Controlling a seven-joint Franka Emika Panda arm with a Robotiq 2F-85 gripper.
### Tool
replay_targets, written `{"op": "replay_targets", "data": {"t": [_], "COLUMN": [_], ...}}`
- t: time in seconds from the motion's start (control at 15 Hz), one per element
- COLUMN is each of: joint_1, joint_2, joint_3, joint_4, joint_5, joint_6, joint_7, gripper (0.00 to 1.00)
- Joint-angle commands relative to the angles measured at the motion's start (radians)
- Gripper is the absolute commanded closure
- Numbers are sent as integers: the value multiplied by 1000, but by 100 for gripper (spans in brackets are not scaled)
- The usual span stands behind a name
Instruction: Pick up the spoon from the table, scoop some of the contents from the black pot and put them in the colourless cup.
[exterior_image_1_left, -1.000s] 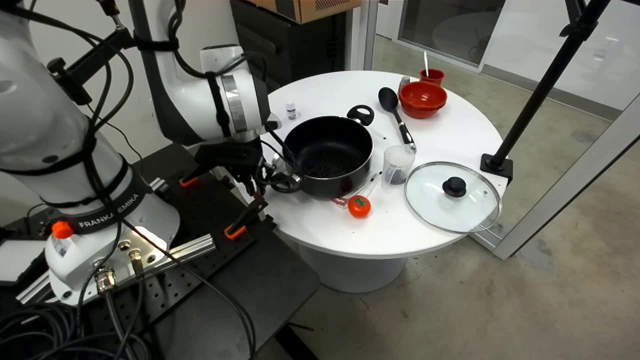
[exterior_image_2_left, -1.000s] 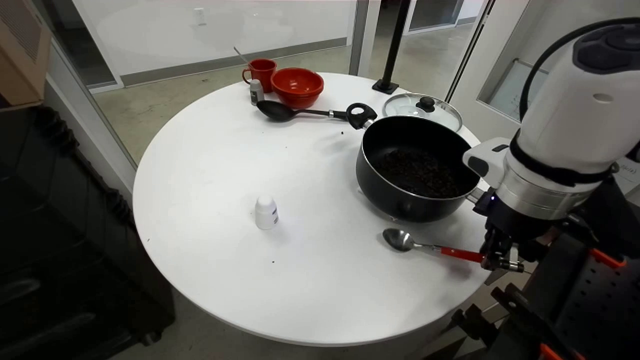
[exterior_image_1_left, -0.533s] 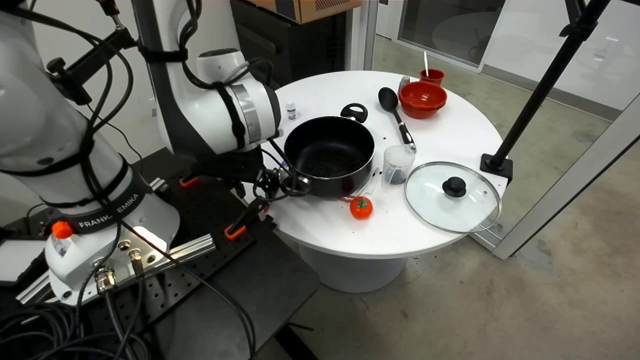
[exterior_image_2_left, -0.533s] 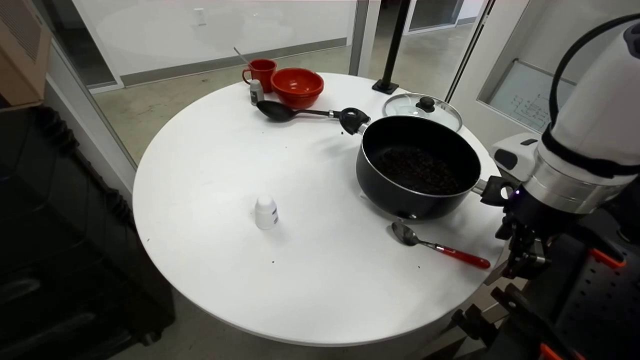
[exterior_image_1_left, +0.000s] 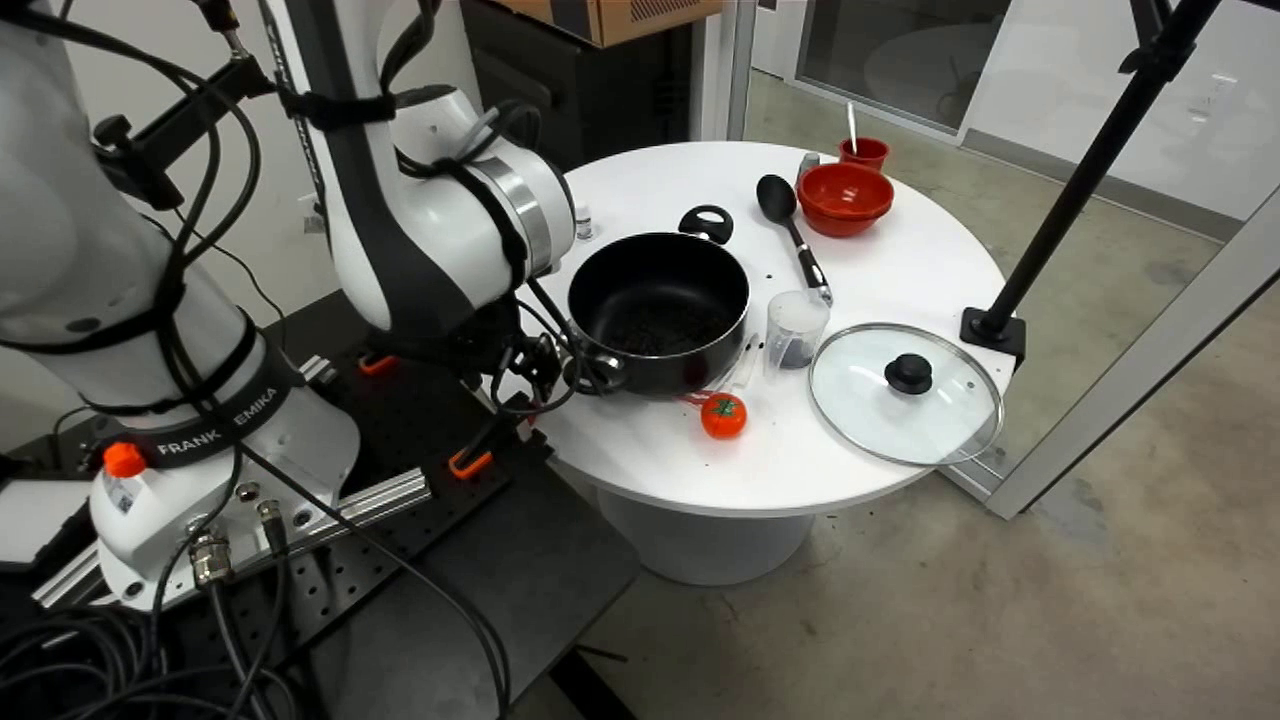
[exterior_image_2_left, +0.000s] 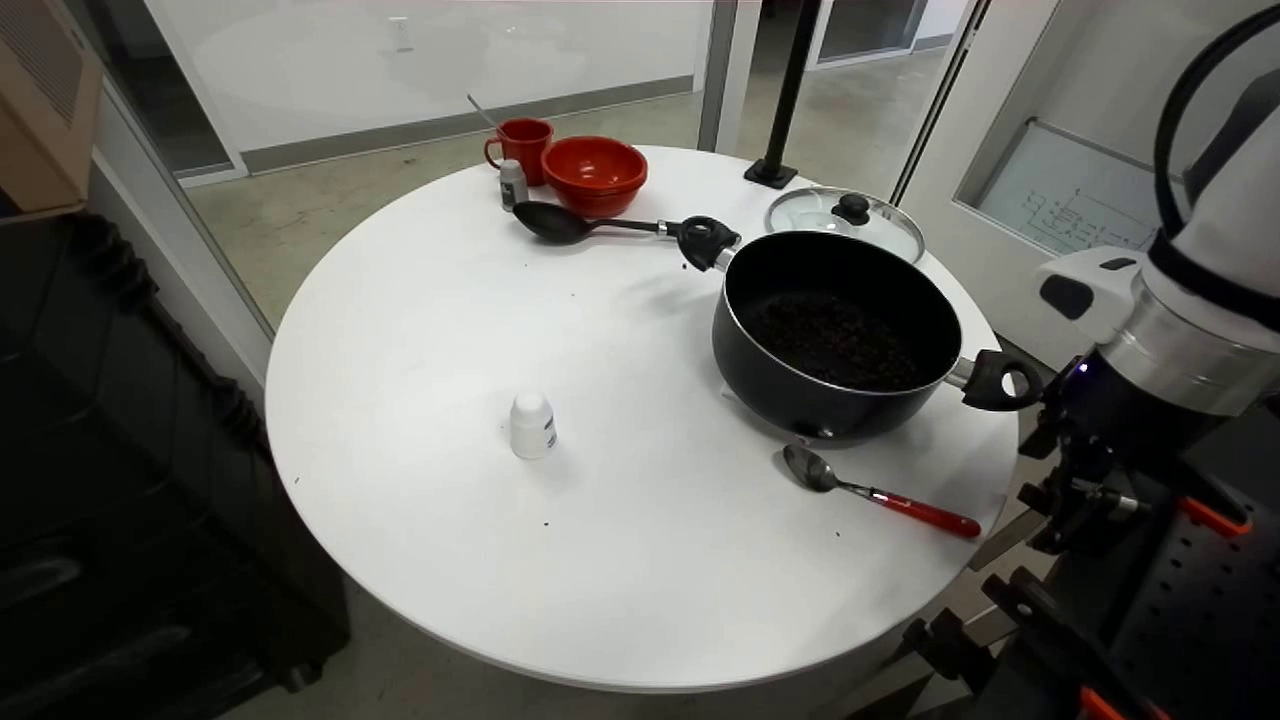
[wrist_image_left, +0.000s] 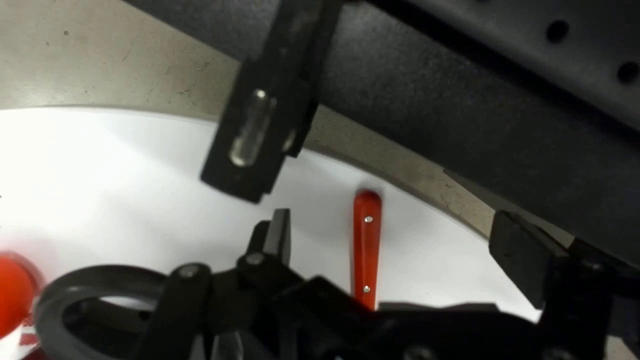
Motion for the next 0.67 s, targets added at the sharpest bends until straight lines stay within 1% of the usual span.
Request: {"op": "replay_targets", "data": {"t": [0.0, 0.2, 0.33, 0.53, 0.6], "joint_1": [33, 125, 206, 346, 397], "joint_2": [-71, -89, -98, -109, -108], "joint_3": [-5, -29, -59, -138, -177], "joint_4": [-10, -7, -8, -8, -8], "joint_5": [-91, -67, -43, -18, -10], "joint_6": [48, 82, 102, 127, 134], "joint_7": [177, 298, 375, 483, 514], "gripper": [0, 0, 0, 0, 0]}}
